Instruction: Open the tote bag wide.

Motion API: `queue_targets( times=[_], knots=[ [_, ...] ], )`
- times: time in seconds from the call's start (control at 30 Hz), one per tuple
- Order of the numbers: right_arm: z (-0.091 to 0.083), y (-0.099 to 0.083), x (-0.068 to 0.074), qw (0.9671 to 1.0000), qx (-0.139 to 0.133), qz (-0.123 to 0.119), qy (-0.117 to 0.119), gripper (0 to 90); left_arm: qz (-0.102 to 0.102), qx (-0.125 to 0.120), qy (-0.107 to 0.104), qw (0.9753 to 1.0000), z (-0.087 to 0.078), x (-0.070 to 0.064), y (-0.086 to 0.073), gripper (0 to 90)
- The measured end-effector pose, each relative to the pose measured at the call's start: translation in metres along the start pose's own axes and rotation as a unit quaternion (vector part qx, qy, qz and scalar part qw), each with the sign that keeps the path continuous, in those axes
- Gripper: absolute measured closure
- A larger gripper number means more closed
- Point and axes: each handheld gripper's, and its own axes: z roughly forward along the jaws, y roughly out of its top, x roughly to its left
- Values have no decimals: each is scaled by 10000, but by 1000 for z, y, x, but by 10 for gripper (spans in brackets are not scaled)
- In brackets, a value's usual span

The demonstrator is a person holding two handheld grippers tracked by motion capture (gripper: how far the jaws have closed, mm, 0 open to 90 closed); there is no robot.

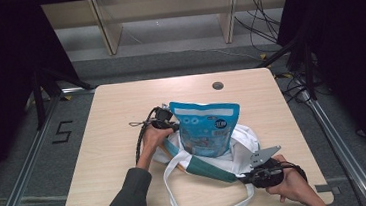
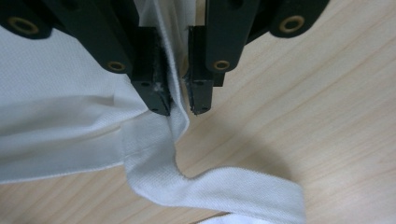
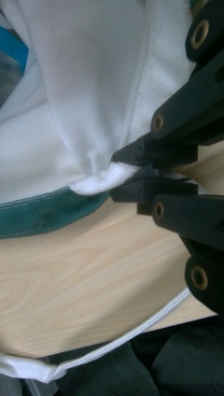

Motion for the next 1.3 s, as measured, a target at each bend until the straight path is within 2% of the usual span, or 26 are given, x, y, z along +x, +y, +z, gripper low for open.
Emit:
queue_targets(
  times=[0.03,0.07,0.1,0.2,0.27,0.3,0.33,0.37,0.43,0.47,0.5,0.53,0.57,0.63,0.7,0.73,0.83,0.9,0.93,0.97,1.0,1.1,1.17,1.2,1.23,1.3],
  knots=[
    [-3,0,-1,9999,-58,-76,82,776,44,-54,138,9999,-10,-2,2,672],
    [-3,0,-1,9999,-58,-76,82,776,44,-54,138,9999,-10,-2,2,640],
    [-8,2,0,9999,-108,-55,72,726,158,-172,281,9993,-17,-4,3,640],
    [-32,14,0,9979,-612,-115,-189,575,316,-368,214,9986,-50,-10,4,503],
    [-46,21,-2,9950,-960,-85,-252,552,547,-503,210,9970,-75,-14,2,463],
    [-53,25,-2,9937,-1083,-26,-272,550,516,-671,238,9961,-85,-18,-1,448],
    [-60,29,-5,9916,-1222,-158,-387,537,344,-913,308,9947,-93,-24,-5,431],
    [-67,31,-5,9899,-1315,-23,-534,523,377,-1000,294,9938,-102,-28,-9,428],
    [-74,38,-8,9858,-1423,15,-893,519,488,-1081,193,9928,-115,-39,-18,441],
    [-76,41,-13,9841,-1399,-10,-1092,524,475,-1064,125,9931,-119,-46,-24,449],
    [-75,45,-16,9830,-1334,1,-1261,527,543,-1041,-49,9931,-122,-51,-29,456],
    [-72,49,-21,9817,-1271,-40,-1421,528,554,-1085,-237,9923,-124,-58,-35,465],
    [-69,52,-24,9818,-1191,10,-1482,533,578,-1071,-436,9916,-126,-64,-40,469],
    [-59,58,-31,9830,-1016,-51,-1528,542,647,-1143,-776,9883,-127,-74,-47,462],
    [-48,64,-37,9839,-852,-177,-1558,549,749,-1233,-865,9857,-127,-81,-50,450],
    [-44,65,-38,9840,-830,-95,-1572,550,896,-1170,-942,9846,-126,-83,-50,433],
    [-37,70,-44,9857,-759,24,-1505,556,963,-999,-1029,9850,-119,-88,-51,385],
    [-35,71,-47,9864,-768,45,-1454,559,1086,-873,-1168,9833,-113,-92,-54,383],
    [-35,72,-47,9871,-778,149,-1393,559,1212,-812,-1218,9818,-111,-95,-55,366],
    [-33,72,-49,9870,-832,76,-1372,559,1341,-759,-1261,9800,-110,-97,-57,360],
    [-34,73,-50,9882,-807,134,-1295,560,1553,-676,-1226,9779,-108,-100,-58,358],
    [-29,74,-55,9887,-801,237,-1246,593,1810,-470,-1151,9756,-104,-103,-63,398],
    [-24,76,-59,9904,-766,198,-1138,682,2045,-446,-993,9728,-102,-102,-67,518],
    [-18,78,-62,9911,-723,-18,-1116,799,1988,-466,-1018,9736,-101,-100,-68,590],
    [-18,78,-62,9911,-723,-18,-1116,799,2034,-464,-1000,9729,-101,-97,-68,590],
    [-13,81,-65,9888,-697,-15,-1321,854,2112,-422,-958,9718,-103,-94,-70,702]
  ],
)
